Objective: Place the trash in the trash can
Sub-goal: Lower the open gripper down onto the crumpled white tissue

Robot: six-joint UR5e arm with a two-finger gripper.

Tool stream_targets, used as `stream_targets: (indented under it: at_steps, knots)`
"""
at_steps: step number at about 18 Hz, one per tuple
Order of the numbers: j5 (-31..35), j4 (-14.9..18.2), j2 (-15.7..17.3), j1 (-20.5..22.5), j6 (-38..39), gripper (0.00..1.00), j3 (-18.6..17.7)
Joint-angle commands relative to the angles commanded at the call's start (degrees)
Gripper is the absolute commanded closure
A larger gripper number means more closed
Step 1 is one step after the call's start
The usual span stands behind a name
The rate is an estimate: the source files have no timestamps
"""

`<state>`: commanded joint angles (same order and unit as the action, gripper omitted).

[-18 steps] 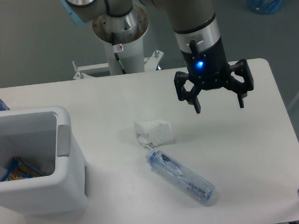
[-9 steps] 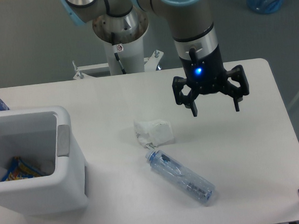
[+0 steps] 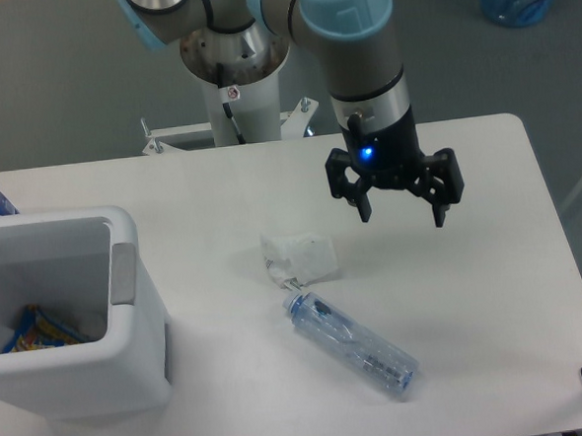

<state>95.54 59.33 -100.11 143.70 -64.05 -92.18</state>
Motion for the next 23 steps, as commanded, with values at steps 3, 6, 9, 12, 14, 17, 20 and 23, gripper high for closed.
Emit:
stream_targets:
  at_steps: [3, 6, 9, 12, 14, 17, 20, 23]
  knots:
    - [0.0, -0.1, 0.0, 0.0, -7.0, 0.0, -4.8]
    - [0.1, -1.6, -0.2, -0.2, -7.8, 0.0, -7.3]
    - [0.5, -5.7, -1.4, -0.7, -12.0, 0.0, -10.0]
    - [2.0, -6.2, -2.3, -1.1, -18.3, 0.0, -11.7]
    - [2.6, -6.2, -2.4, -1.2, -20.1, 0.0, -12.8]
    - [2.8, -6.2, -3.2, -1.3, -22.5, 0.0, -14.7]
    - [2.7, -6.2, -3.8, -2.3, -23.1, 0.0, -15.0]
    - [2.4, -6.2, -5.2, -3.2, -22.6, 0.0, -15.0]
